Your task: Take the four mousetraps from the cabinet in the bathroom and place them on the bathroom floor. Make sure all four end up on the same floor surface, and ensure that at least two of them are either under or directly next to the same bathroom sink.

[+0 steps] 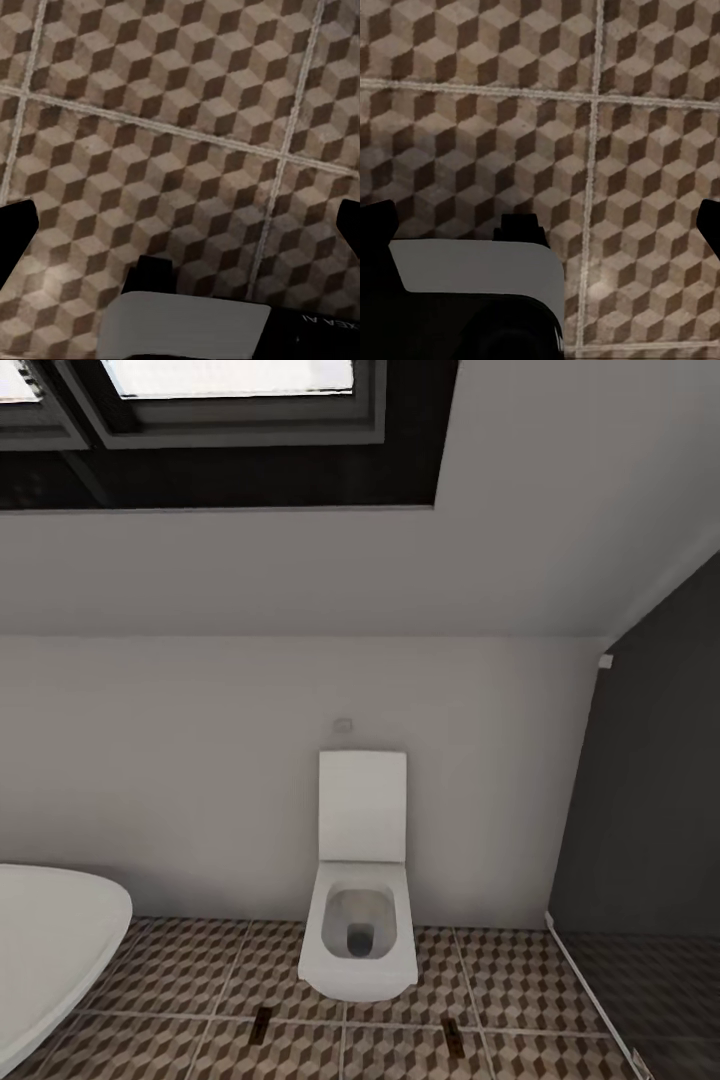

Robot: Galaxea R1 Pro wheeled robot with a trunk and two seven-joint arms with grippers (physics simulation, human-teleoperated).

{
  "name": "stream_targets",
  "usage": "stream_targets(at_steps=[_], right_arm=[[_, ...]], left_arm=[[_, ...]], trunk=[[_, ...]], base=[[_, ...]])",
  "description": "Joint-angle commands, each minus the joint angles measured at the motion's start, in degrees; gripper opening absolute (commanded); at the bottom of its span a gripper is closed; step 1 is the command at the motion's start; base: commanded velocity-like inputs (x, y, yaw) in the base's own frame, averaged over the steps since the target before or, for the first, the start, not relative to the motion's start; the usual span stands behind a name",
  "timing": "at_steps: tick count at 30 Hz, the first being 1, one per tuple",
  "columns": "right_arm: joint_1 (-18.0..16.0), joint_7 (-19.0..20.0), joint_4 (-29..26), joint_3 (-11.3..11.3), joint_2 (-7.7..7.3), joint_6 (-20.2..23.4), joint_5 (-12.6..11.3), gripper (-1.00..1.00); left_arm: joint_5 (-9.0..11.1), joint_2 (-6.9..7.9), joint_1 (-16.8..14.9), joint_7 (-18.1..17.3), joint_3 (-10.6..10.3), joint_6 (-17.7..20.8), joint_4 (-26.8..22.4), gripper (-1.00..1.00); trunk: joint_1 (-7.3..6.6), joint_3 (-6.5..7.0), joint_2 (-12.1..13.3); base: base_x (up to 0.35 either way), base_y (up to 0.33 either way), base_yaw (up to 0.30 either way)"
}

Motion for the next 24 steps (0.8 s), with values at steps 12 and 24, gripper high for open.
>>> stream_targets(at_steps=[12,24], right_arm=[[0.6,-0.2,0.2,-0.1,0.2,0.0,0.2,1.0],[0.6,-0.2,0.2,-0.1,0.21,0.2,0.2,1.0]], left_arm=[[0.4,-0.71,2.2,0.1,-0.5,-0.3,-0.1,1.0],[0.4,-0.92,2.5,0.1,-0.5,-0.3,0.0,1.0]], trunk=[[-2.64,2.1,4.8],[-5.28,4.25,9.6]], base=[[0.0,0.0,0.0],[0.0,0.0,0.0]])
